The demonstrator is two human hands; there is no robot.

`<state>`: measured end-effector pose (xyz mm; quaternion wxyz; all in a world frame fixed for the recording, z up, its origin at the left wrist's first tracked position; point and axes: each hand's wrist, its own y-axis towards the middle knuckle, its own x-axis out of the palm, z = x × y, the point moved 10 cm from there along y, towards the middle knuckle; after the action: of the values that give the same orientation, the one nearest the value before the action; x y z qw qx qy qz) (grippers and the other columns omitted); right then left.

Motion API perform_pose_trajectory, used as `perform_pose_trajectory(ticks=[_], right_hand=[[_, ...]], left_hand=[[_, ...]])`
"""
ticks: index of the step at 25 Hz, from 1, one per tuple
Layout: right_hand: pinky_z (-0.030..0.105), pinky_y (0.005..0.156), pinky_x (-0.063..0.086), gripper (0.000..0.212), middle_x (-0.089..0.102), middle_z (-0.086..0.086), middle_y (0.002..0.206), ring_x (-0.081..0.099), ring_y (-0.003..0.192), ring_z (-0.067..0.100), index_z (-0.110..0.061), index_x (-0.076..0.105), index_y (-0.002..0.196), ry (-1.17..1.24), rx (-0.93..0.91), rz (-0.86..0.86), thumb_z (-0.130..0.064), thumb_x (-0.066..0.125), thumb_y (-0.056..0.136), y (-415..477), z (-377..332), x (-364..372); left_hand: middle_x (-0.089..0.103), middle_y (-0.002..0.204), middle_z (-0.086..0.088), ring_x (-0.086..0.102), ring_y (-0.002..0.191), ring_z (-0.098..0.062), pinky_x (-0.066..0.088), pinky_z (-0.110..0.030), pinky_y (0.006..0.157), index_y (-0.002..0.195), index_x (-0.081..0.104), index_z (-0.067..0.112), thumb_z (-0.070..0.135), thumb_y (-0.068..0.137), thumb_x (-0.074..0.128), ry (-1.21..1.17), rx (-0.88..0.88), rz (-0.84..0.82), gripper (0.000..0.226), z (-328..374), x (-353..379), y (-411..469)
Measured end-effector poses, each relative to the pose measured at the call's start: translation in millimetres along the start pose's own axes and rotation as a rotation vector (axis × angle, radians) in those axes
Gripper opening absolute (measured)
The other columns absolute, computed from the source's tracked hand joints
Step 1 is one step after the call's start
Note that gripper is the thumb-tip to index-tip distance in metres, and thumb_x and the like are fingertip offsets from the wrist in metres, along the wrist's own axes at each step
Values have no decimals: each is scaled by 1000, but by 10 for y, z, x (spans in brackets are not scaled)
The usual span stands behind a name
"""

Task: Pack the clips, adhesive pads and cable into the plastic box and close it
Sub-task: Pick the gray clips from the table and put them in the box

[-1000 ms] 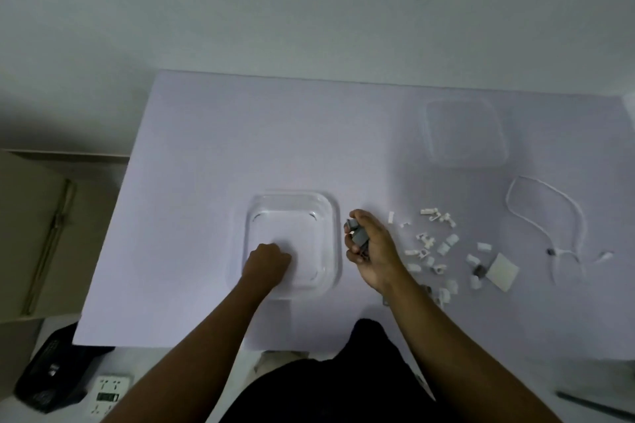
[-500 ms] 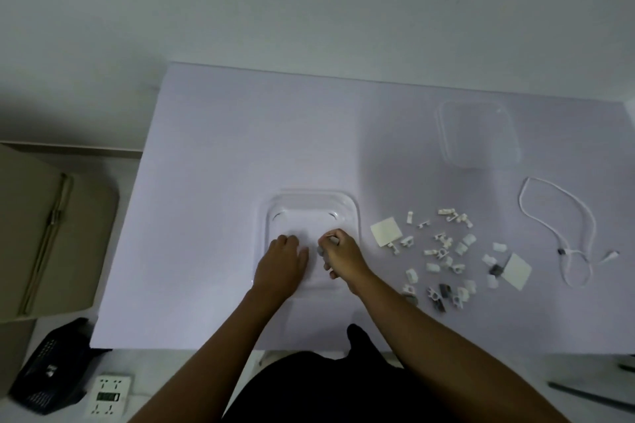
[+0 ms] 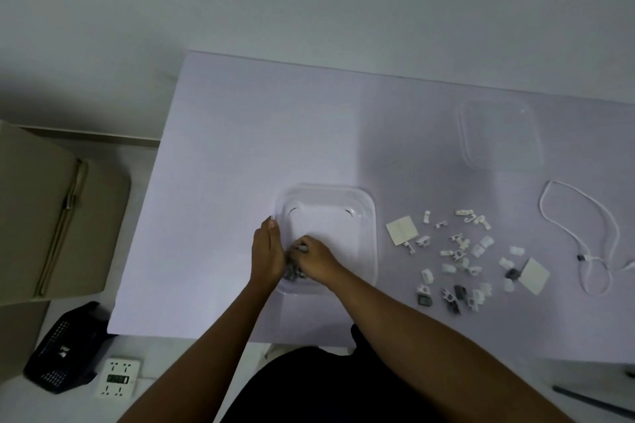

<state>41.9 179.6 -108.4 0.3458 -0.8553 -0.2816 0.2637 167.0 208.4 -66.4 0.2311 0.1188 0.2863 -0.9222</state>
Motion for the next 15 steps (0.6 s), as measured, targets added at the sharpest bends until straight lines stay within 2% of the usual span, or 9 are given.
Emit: perform_pose_trajectory(ticks=[3, 6, 9, 11, 15], right_hand=[[39, 78, 57, 22, 69, 3, 83, 65, 73, 18, -10, 66, 98, -28, -64, -55, -29, 56, 95, -95, -82, 93], [35, 86, 59, 28, 73, 4, 111, 70, 92, 19, -18, 68, 118, -45, -144, -49, -31, 58, 96, -198, -69, 10], [25, 99, 50, 31, 70, 3, 125, 65, 111, 17, -17, 67, 125, -119, -231, 101, -15, 57, 96, -280, -19, -261], [23, 102, 46, 34, 67, 7, 129, 63, 116, 21, -11, 66, 127, -156, -184, 180, -3, 55, 95, -271, 111, -418], [30, 101, 49, 40, 68, 12, 125, 64, 114, 24, -6, 66, 126, -181, -140, 41, 7, 53, 90, -274, 199, -282]], left_hand=[[45, 121, 7, 41, 113, -7, 29, -23, 98, 136, 47, 10, 32, 106, 27, -33, -10, -1, 42, -18, 3, -5], [46, 118, 8, 43, 111, -8, 32, -25, 98, 132, 50, 10, 32, 106, 27, -53, 2, 3, 41, -17, -1, 3], [46, 117, 8, 44, 109, -10, 32, -25, 97, 130, 50, 10, 33, 106, 27, -47, 1, 5, 41, -32, -3, 17], [47, 117, 6, 44, 109, -10, 32, -24, 95, 129, 51, 10, 32, 106, 27, -46, 11, 5, 41, -24, 5, 16], [49, 118, 4, 45, 110, -11, 34, -27, 97, 128, 52, 11, 33, 106, 25, -32, 18, 2, 41, -23, 13, 33]])
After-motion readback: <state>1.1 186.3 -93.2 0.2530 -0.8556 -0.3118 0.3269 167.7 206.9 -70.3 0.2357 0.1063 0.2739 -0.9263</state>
